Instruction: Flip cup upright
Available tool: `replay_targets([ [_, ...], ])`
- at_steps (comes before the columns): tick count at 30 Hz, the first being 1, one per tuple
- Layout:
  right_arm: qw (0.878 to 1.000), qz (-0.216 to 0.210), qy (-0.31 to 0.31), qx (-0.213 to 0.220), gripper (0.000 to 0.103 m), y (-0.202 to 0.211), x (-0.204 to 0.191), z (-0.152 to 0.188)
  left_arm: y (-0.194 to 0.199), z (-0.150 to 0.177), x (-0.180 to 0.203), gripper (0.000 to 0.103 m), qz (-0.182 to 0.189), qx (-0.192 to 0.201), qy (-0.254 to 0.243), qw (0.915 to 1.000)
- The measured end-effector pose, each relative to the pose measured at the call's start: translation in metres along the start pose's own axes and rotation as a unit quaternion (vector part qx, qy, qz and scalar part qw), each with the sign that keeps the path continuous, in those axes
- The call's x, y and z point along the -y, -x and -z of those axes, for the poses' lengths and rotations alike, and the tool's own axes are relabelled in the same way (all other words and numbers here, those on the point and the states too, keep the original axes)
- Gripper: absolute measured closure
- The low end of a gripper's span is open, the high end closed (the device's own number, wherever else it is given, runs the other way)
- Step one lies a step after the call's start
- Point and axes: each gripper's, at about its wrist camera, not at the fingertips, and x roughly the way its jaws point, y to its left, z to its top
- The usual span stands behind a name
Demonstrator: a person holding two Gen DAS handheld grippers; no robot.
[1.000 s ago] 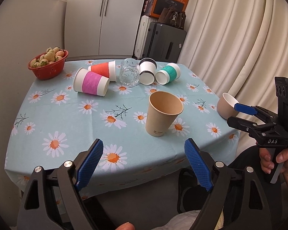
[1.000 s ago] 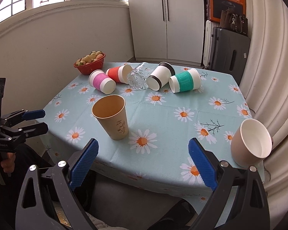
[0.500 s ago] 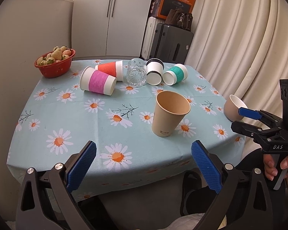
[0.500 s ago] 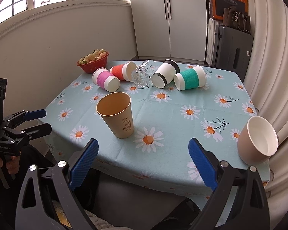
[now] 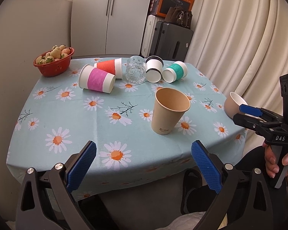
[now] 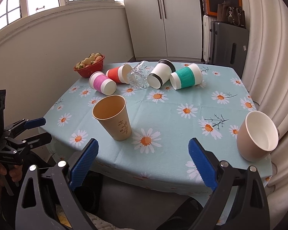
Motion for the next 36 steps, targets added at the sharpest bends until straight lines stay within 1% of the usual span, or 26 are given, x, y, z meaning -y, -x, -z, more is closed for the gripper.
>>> replay_targets([
  [10,1.0,0.01,0.005,0.005,0.009,0.0024,-0.0022,0.0008,-0.0002,0.0008,-0.0022,0.006,-0.001,0.0,0.007,1.0],
  [36,1.0,0.019,0.007,0.011,0.009,0.0052,-0.0021,0.0004,-0.0037,0.0016,-0.0076,0.006,-0.005,-0.005,0.02,0.9998],
])
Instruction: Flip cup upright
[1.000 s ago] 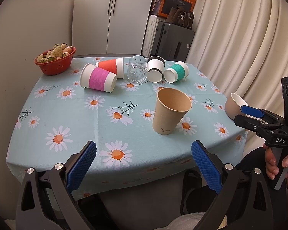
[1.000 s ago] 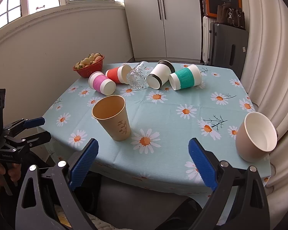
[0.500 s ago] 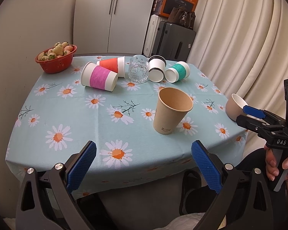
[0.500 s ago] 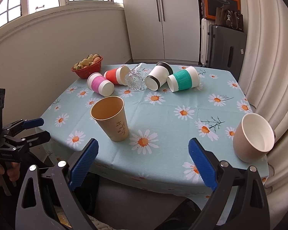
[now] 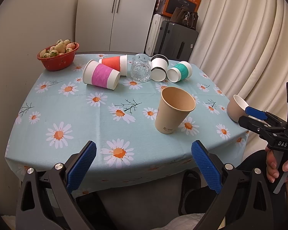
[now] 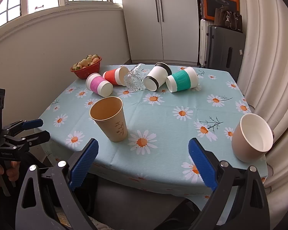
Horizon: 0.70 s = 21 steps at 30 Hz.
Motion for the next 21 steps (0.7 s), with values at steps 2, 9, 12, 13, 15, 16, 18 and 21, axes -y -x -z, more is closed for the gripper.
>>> replay_targets([
  [2,1.0,0.003,0.0,0.0,0.009,-0.0001,0.0002,0.0,-0.0002,-0.0002,0.0,0.006,0.0,0.0,0.0,1.0],
  [9,1.0,0.008,0.0,-0.002,0.009,-0.0012,0.0015,0.0004,-0.0012,0.0008,-0.0019,0.006,-0.002,-0.002,0.004,1.0],
  [12,1.0,0.012,-0.001,-0.004,0.009,-0.0018,0.0019,0.001,-0.001,0.0006,-0.0044,0.006,0.0,-0.002,0.009,1.0],
  [13,1.0,0.012,-0.001,-0.004,0.009,-0.0019,0.0022,0.001,-0.0009,0.0006,-0.0047,0.006,0.001,-0.002,0.01,0.9999],
  [15,1.0,0.013,-0.001,-0.004,0.009,-0.0017,0.0022,0.0013,-0.0007,0.0006,-0.0052,0.006,0.002,-0.002,0.012,0.9999],
  [16,1.0,0.013,-0.001,-0.004,0.009,-0.0017,0.0017,0.0011,-0.0009,0.0007,-0.0054,0.006,0.002,-0.003,0.012,0.9999],
  [18,1.0,0.012,-0.001,-0.004,0.009,-0.0016,0.0018,0.0011,-0.0008,0.0006,-0.0053,0.006,0.002,-0.003,0.01,0.9999],
  [21,1.0,0.013,-0.002,-0.004,0.009,-0.0014,0.0021,0.0012,-0.0008,0.0013,-0.0052,0.006,0.001,-0.003,0.009,1.0],
])
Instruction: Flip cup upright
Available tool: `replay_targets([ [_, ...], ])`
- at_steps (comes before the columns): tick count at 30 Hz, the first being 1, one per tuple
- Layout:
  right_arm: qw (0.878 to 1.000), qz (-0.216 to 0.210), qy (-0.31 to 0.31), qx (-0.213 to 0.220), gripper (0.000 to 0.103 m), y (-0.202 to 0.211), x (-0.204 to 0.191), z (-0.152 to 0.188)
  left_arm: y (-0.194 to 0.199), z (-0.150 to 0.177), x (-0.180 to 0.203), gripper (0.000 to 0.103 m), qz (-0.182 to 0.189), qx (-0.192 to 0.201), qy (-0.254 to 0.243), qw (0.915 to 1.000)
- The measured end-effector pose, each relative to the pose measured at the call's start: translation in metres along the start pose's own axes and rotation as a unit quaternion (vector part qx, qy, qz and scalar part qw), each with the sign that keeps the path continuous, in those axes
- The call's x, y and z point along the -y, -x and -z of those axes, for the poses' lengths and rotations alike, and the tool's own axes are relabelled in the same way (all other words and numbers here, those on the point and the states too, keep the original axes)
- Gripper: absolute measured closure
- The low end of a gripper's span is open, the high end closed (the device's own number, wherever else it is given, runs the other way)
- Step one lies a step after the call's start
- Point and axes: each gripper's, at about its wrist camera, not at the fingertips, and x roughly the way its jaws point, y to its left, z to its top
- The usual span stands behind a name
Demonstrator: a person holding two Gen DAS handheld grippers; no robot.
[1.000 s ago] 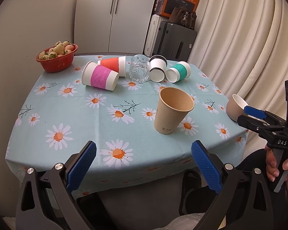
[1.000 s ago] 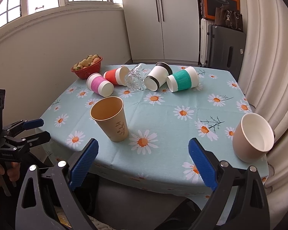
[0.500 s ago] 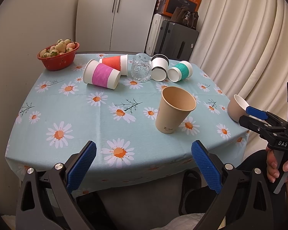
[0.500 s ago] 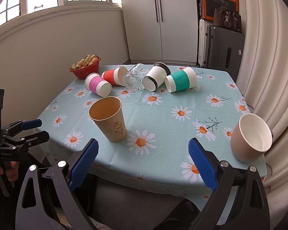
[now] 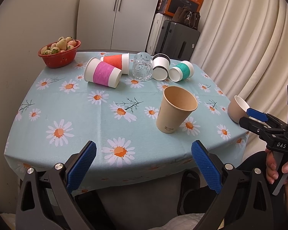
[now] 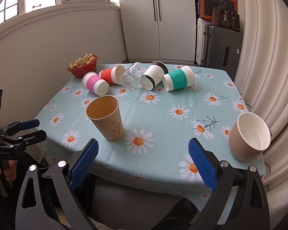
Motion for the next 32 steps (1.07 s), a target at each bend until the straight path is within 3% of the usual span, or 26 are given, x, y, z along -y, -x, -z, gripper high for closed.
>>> replay_targets([
  [32,1.0,0.002,0.003,-0.001,0.009,-0.0001,0.0,0.0016,-0.0005,0.0007,0.0033,0.006,0.001,-0.001,-0.002,1.0],
])
